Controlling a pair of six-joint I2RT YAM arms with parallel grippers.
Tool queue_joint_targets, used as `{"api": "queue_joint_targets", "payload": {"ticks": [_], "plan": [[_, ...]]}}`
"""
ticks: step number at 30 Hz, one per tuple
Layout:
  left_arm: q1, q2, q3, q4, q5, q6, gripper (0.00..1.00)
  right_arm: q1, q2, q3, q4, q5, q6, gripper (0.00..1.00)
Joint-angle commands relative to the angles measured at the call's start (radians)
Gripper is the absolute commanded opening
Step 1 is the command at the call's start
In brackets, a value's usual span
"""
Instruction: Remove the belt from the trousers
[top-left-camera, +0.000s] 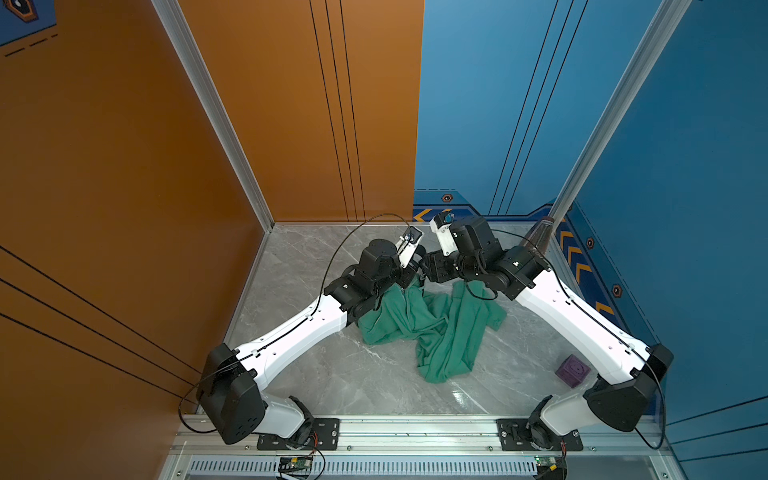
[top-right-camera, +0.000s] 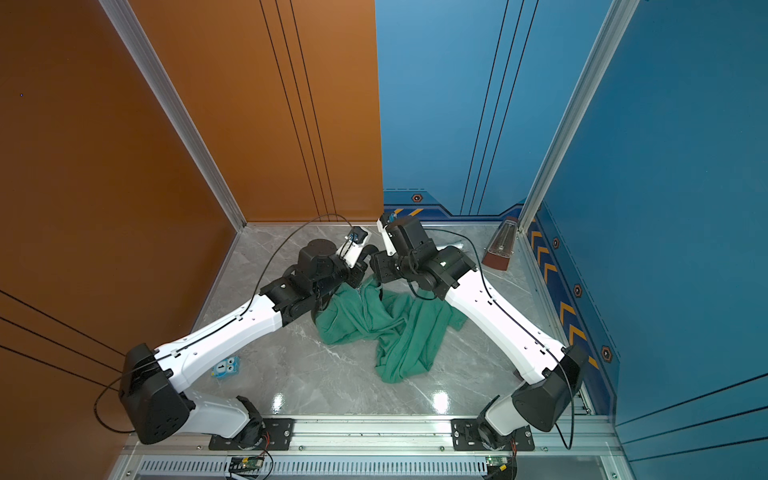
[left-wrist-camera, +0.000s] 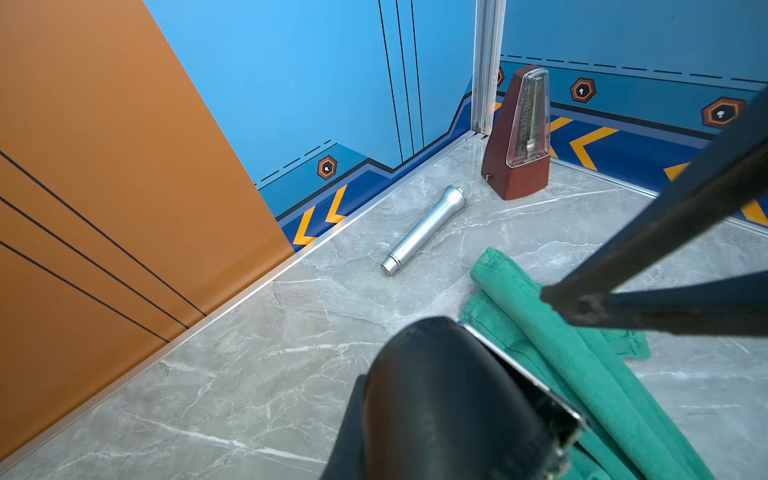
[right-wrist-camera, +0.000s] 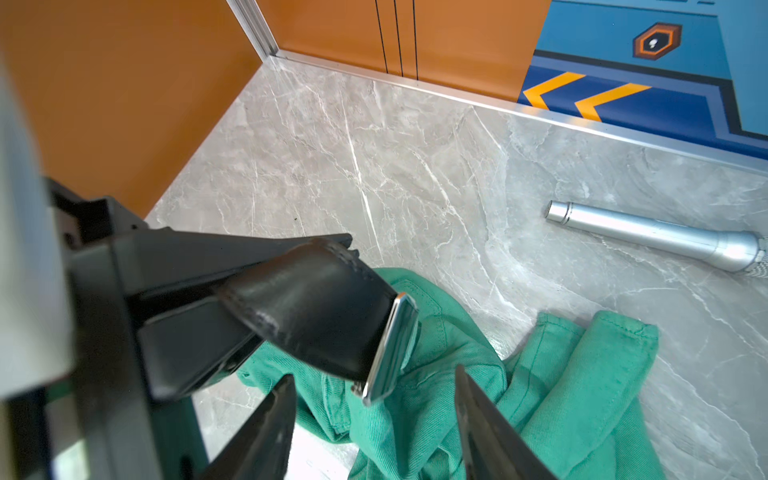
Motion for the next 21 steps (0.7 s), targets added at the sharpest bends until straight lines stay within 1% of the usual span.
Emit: {"api": "queue_joint_targets", "payload": {"ticks": [1, 6, 8, 10, 13, 14, 15, 20, 21], "plan": [[0.006, -0.042, 0.069, 0.001, 0.046, -0.044, 0.0, -0.003, -0.016, 0.008, -0.01, -0.012, -0.01, 0.62], [0.006, -0.043, 0.078, -0.012, 0.058, -0.051, 0.0, -0.003, 0.013, 0.009, -0.015, 0.007, -0.017, 0.59], [0.006, -0.045, 0.075, -0.014, 0.06, -0.054, 0.0, -0.003, 0.027, 0.01, -0.019, 0.017, -0.02, 0.56], [0.007, -0.048, 0.074, -0.018, 0.063, -0.055, 0.0, -0.003, 0.036, 0.014, -0.022, 0.029, -0.022, 0.49], [0.006, -0.055, 0.071, -0.021, 0.065, -0.056, 0.0, -0.003, 0.042, 0.018, -0.021, 0.048, -0.025, 0.32], [0.006, -0.056, 0.07, -0.021, 0.066, -0.057, 0.0, -0.003, 0.043, 0.022, -0.021, 0.051, -0.027, 0.28], [0.006, -0.057, 0.071, -0.022, 0.066, -0.058, 0.0, -0.003, 0.045, 0.023, -0.021, 0.052, -0.029, 0.27], [0.006, -0.059, 0.074, -0.024, 0.076, -0.062, 0.0, -0.003, 0.057, 0.027, -0.022, 0.061, -0.033, 0.27], [0.007, -0.058, 0.075, -0.024, 0.078, -0.062, 0.0, -0.003, 0.059, 0.027, -0.022, 0.064, -0.033, 0.26]]}}
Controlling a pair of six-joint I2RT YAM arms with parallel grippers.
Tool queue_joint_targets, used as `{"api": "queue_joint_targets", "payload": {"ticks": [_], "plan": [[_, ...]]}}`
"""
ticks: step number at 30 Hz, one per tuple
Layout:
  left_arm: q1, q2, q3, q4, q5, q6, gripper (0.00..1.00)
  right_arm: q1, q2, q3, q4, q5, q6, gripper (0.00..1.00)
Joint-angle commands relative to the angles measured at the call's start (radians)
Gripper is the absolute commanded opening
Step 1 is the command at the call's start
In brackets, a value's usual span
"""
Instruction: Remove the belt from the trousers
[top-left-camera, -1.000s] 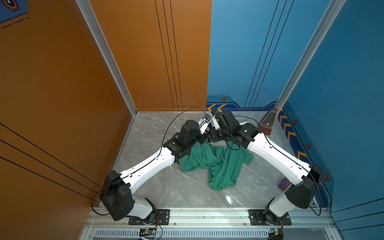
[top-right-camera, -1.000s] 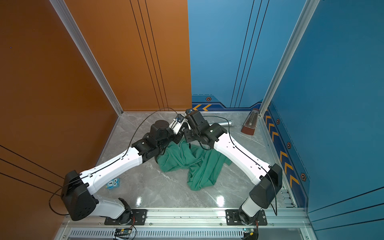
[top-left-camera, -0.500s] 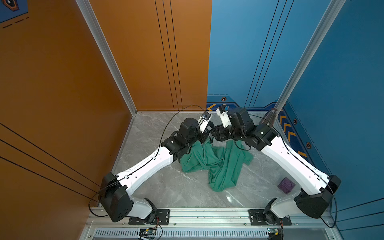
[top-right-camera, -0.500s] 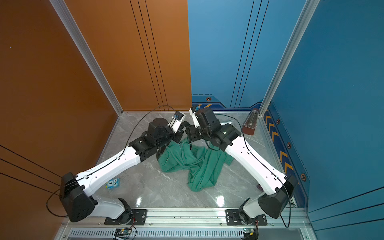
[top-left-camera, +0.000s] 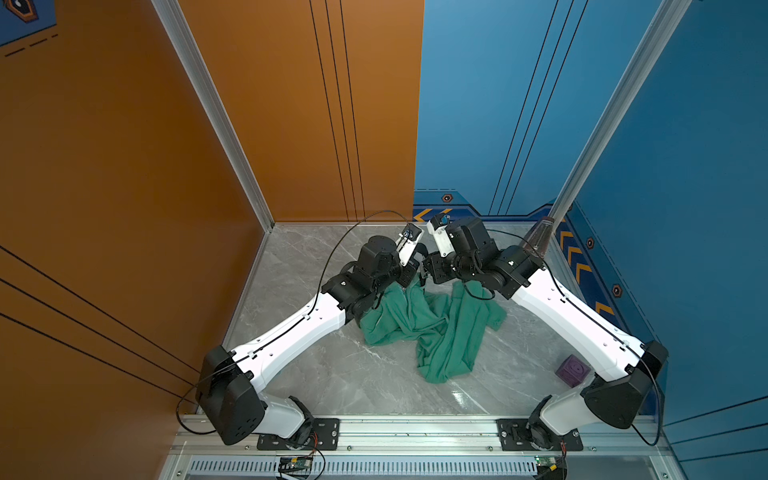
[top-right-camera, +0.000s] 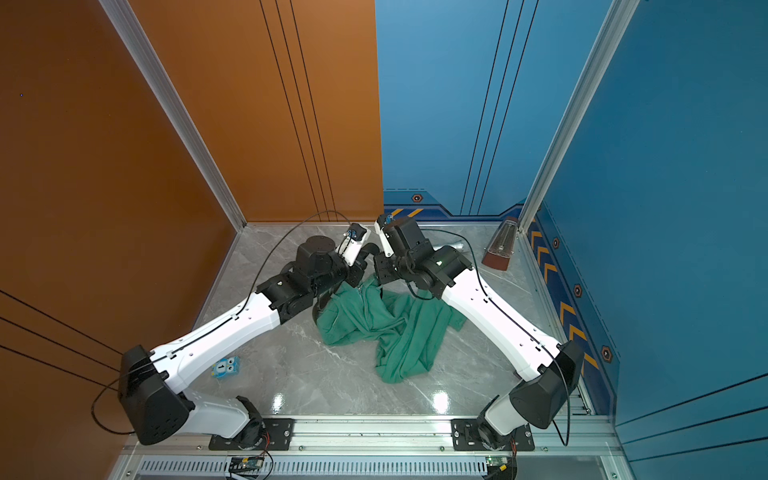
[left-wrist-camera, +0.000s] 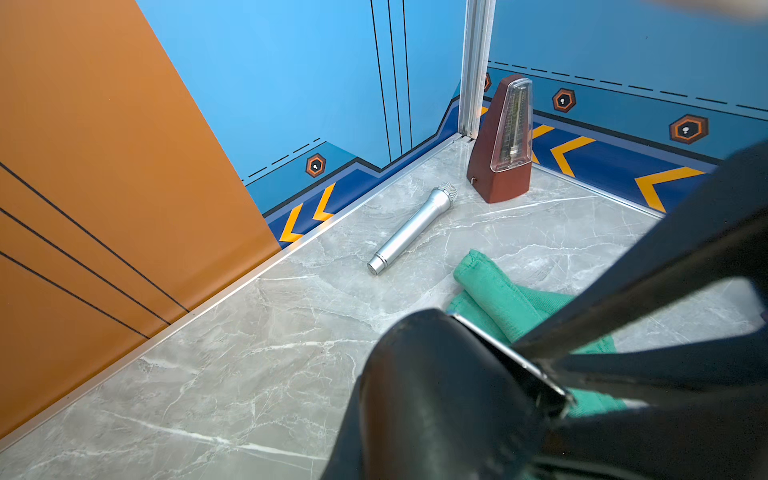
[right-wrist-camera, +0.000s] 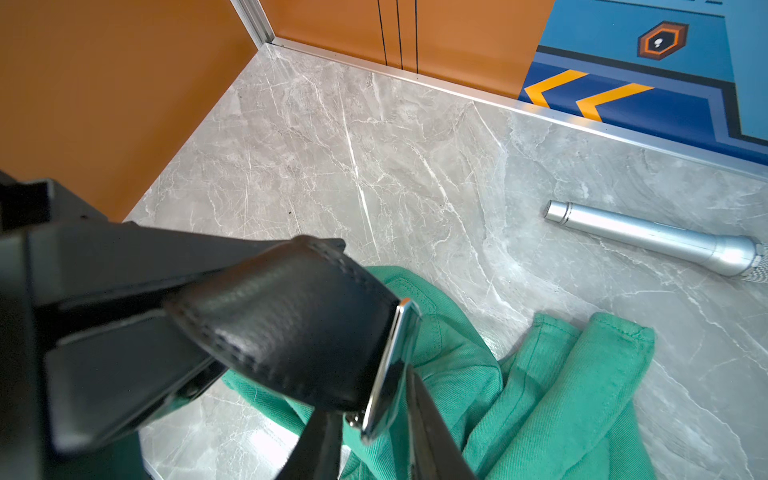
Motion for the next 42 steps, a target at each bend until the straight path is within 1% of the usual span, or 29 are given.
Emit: {"api": "queue_joint_targets", "payload": {"ticks": [1, 4, 5, 7, 12, 18, 21, 25, 27, 28, 31, 33, 37, 42], "plan": [[0.005, -0.052, 0.044, 0.03, 0.047, -0.027, 0.0, -0.005, 0.021, 0.026, -0.021, 0.049, -0.011, 0.23], [0.004, -0.052, 0.046, 0.026, 0.051, -0.028, 0.0, -0.006, 0.022, 0.021, -0.02, 0.056, -0.014, 0.11], [0.003, -0.052, 0.049, 0.023, 0.053, -0.03, 0.0, -0.006, 0.022, 0.02, -0.021, 0.061, -0.013, 0.08], [0.004, -0.054, 0.054, 0.019, 0.06, -0.034, 0.0, -0.005, 0.023, 0.015, -0.02, 0.072, -0.016, 0.05], [0.003, -0.065, 0.084, 0.02, 0.098, -0.051, 0.0, -0.006, 0.036, 0.002, -0.02, 0.088, -0.021, 0.03], [0.01, -0.092, 0.167, 0.032, 0.177, -0.085, 0.0, -0.005, 0.088, -0.012, -0.019, 0.095, -0.021, 0.02], [0.031, -0.118, 0.185, 0.073, 0.219, -0.128, 0.0, -0.006, 0.116, -0.025, -0.017, 0.097, -0.022, 0.02], [0.07, -0.14, 0.193, 0.078, 0.232, -0.152, 0.0, -0.006, 0.118, -0.049, 0.002, 0.1, -0.018, 0.01], [0.097, -0.148, 0.174, 0.078, 0.242, -0.172, 0.0, -0.005, 0.1, -0.066, 0.023, 0.098, -0.011, 0.0], [0.115, -0.153, 0.155, 0.085, 0.25, -0.193, 0.0, -0.037, 0.087, -0.082, 0.042, 0.092, -0.007, 0.0], [0.164, -0.175, 0.065, 0.156, 0.287, -0.273, 0.0, -0.074, 0.034, -0.145, 0.115, 0.054, 0.027, 0.0], [0.181, -0.181, 0.014, 0.19, 0.302, -0.294, 0.0, -0.097, 0.002, -0.18, 0.149, 0.03, 0.046, 0.0], [0.189, -0.161, -0.056, 0.197, 0.323, -0.246, 0.0, -0.103, -0.049, -0.194, 0.164, 0.019, 0.044, 0.0], [0.18, -0.134, -0.083, 0.199, 0.342, -0.242, 0.0, -0.102, -0.069, -0.174, 0.154, -0.021, 0.044, 0.0]]}}
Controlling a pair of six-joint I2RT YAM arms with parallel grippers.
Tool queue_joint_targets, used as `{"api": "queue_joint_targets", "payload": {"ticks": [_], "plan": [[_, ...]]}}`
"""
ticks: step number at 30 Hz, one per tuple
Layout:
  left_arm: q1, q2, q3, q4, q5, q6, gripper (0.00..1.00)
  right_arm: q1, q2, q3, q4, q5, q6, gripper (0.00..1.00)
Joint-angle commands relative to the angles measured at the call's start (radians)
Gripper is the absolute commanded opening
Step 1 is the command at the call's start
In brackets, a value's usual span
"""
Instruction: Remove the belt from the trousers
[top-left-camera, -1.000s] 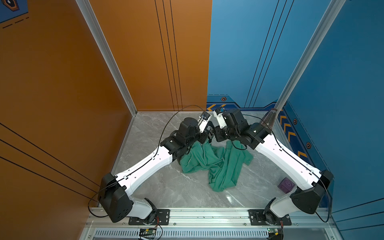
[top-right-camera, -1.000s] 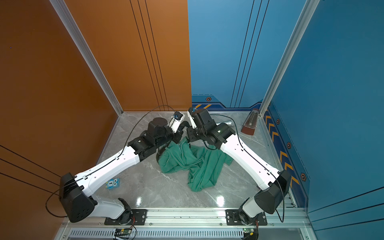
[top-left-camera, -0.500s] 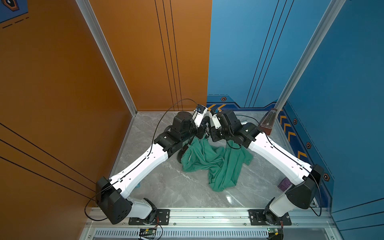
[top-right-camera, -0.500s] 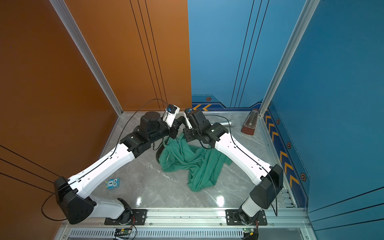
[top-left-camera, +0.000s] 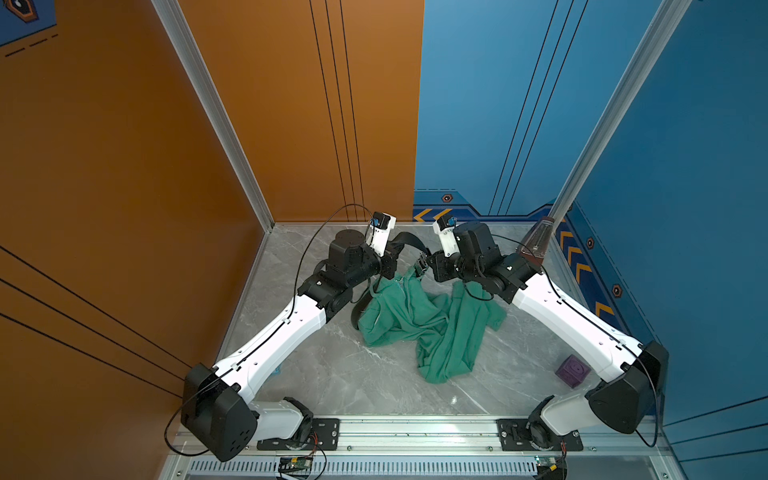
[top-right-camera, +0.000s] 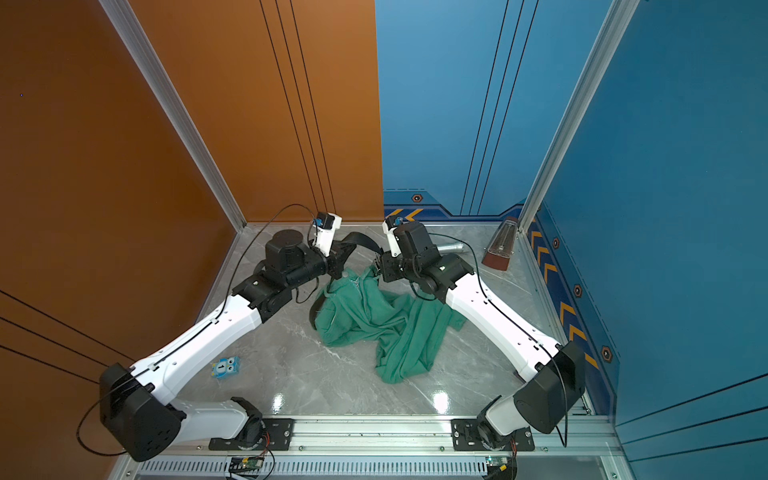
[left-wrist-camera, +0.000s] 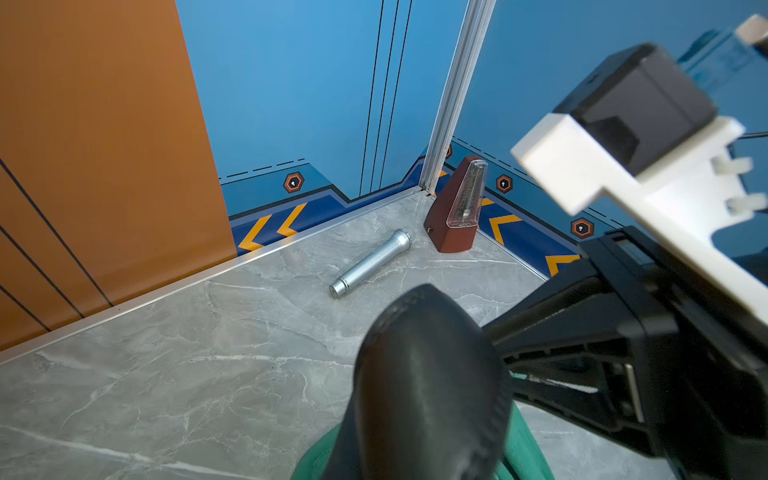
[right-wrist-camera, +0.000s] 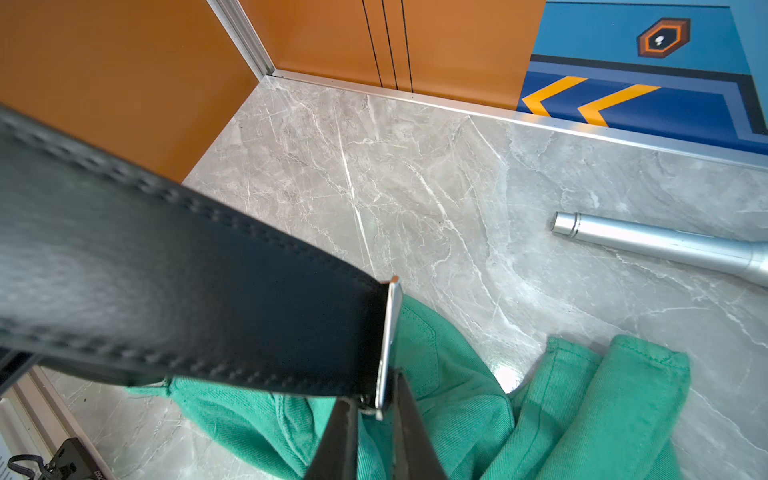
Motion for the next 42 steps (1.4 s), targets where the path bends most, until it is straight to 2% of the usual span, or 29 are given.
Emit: {"api": "queue_joint_targets", "payload": {"ticks": [1, 5, 9, 13, 16, 20, 24, 27, 29, 35, 39, 42], "plan": [[0.002, -0.039, 0.0, 0.097, 0.047, -0.014, 0.0, -0.026, -0.027, 0.002, -0.057, 0.043, 0.022, 0.0], [0.003, -0.056, -0.001, 0.1, 0.041, -0.017, 0.0, -0.021, -0.015, 0.001, -0.075, 0.071, 0.015, 0.0], [0.02, -0.099, 0.013, 0.139, 0.075, -0.075, 0.0, -0.021, 0.015, -0.011, -0.086, 0.075, 0.011, 0.0], [0.031, -0.135, 0.043, 0.141, 0.103, -0.122, 0.0, -0.021, 0.042, -0.019, -0.084, 0.076, 0.008, 0.08], [0.032, -0.15, 0.047, 0.141, 0.107, -0.138, 0.0, -0.021, 0.056, -0.018, -0.083, 0.069, 0.004, 0.09], [0.043, -0.149, 0.029, 0.141, 0.097, -0.154, 0.0, -0.017, 0.057, -0.019, -0.068, 0.059, 0.003, 0.03], [0.085, -0.145, -0.007, 0.198, 0.115, -0.245, 0.0, -0.017, 0.058, -0.027, -0.059, 0.046, 0.0, 0.03], [0.106, -0.148, -0.014, 0.232, 0.137, -0.283, 0.0, -0.02, 0.064, -0.043, -0.058, 0.049, -0.005, 0.09], [0.109, -0.153, -0.01, 0.24, 0.151, -0.291, 0.0, -0.024, 0.069, -0.061, -0.048, 0.046, -0.006, 0.11], [0.119, -0.161, -0.017, 0.241, 0.163, -0.296, 0.0, -0.045, 0.069, -0.113, 0.019, 0.003, 0.022, 0.05], [0.128, -0.167, -0.039, 0.271, 0.178, -0.308, 0.0, -0.075, 0.075, -0.149, 0.075, -0.06, 0.055, 0.1], [0.129, -0.161, -0.041, 0.271, 0.187, -0.3, 0.0, -0.08, 0.077, -0.158, 0.087, -0.076, 0.059, 0.08]]}}
